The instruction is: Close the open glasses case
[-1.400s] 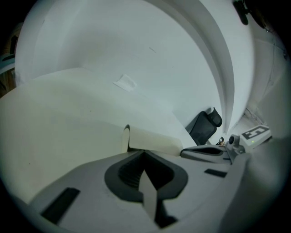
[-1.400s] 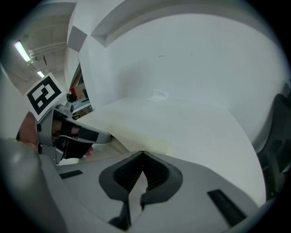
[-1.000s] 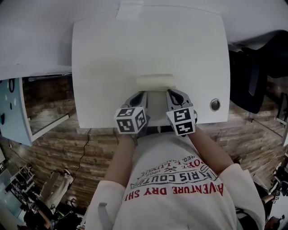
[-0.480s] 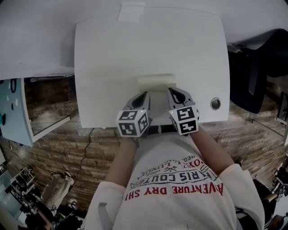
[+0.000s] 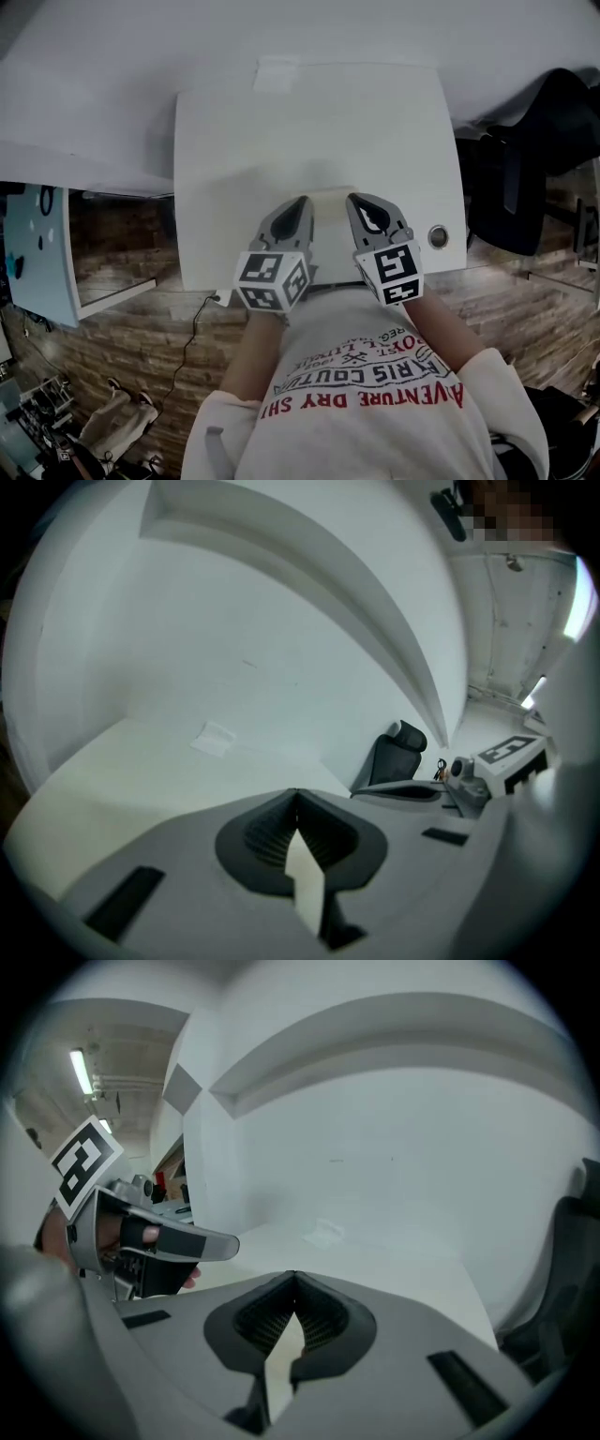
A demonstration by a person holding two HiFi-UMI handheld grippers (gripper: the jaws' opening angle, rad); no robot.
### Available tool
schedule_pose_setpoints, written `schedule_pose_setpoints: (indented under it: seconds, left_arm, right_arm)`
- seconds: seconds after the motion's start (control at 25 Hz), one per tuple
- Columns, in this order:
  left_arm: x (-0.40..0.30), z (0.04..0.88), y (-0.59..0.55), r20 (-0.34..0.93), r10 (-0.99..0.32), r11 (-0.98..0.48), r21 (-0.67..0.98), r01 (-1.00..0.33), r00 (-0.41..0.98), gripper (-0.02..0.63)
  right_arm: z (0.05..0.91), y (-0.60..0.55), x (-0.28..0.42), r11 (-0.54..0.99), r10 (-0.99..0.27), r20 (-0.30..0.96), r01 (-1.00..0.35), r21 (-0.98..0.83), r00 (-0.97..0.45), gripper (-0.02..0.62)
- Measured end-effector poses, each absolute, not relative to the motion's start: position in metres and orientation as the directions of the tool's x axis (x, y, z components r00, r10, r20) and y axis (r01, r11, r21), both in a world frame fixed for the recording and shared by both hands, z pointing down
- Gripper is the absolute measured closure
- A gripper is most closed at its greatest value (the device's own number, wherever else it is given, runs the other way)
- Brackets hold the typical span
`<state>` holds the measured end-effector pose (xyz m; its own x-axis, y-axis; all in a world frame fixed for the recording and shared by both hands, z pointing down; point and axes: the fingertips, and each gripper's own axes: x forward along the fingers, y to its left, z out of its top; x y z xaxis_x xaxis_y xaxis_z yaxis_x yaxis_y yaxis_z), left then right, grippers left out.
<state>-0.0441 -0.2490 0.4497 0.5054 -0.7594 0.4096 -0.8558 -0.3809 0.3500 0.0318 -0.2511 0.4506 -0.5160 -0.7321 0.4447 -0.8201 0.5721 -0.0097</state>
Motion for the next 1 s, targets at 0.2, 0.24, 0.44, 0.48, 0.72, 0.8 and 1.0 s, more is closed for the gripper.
schedule_pose_setpoints:
  seconds: [0.2, 0.24, 0.44, 0.48, 0.72, 0.8, 1.0]
  left_arm:
    - [-0.045, 0.396, -0.254, 0.305, -0.811, -0.431, 0.264, -0.863, 0.499, 0.609]
    - [-0.047, 0.386, -0.255, 0.284, -0.822, -0.433, 0.250, -0.866, 0.493, 0.609]
    - [-0.053, 0.348, -0.258, 0.209, -0.863, -0.432, 0.169, -0.886, 0.460, 0.609]
    - [-0.055, 0.342, -0.259, 0.200, -0.869, -0.432, 0.138, -0.891, 0.452, 0.609]
    - [-0.058, 0.334, -0.258, 0.181, -0.889, -0.419, 0.048, -0.907, 0.421, 0.609]
    - [-0.061, 0.336, -0.256, 0.181, -0.887, -0.417, 0.077, -0.905, 0.424, 0.609]
    - [-0.065, 0.341, -0.253, 0.188, -0.882, -0.412, 0.132, -0.901, 0.431, 0.609]
  right_arm:
    - [0.392, -0.261, 0.032, 0.558, -0.795, 0.296, -0.830, 0.014, -0.529, 0.583]
    - [0.382, -0.262, 0.033, 0.549, -0.809, 0.266, -0.836, 0.024, -0.523, 0.584]
    - [0.352, -0.263, 0.043, 0.520, -0.836, 0.194, -0.854, -0.014, -0.513, 0.583]
    - [0.349, -0.263, 0.042, 0.522, -0.835, 0.188, -0.853, -0.023, -0.516, 0.584]
    - [0.353, -0.260, 0.043, 0.533, -0.830, 0.192, -0.846, -0.003, -0.524, 0.584]
    - [0.356, -0.257, 0.042, 0.533, -0.828, 0.201, -0.846, -0.004, -0.523, 0.584]
    - [0.353, -0.257, 0.036, 0.528, -0.832, 0.198, -0.849, -0.004, -0.518, 0.584]
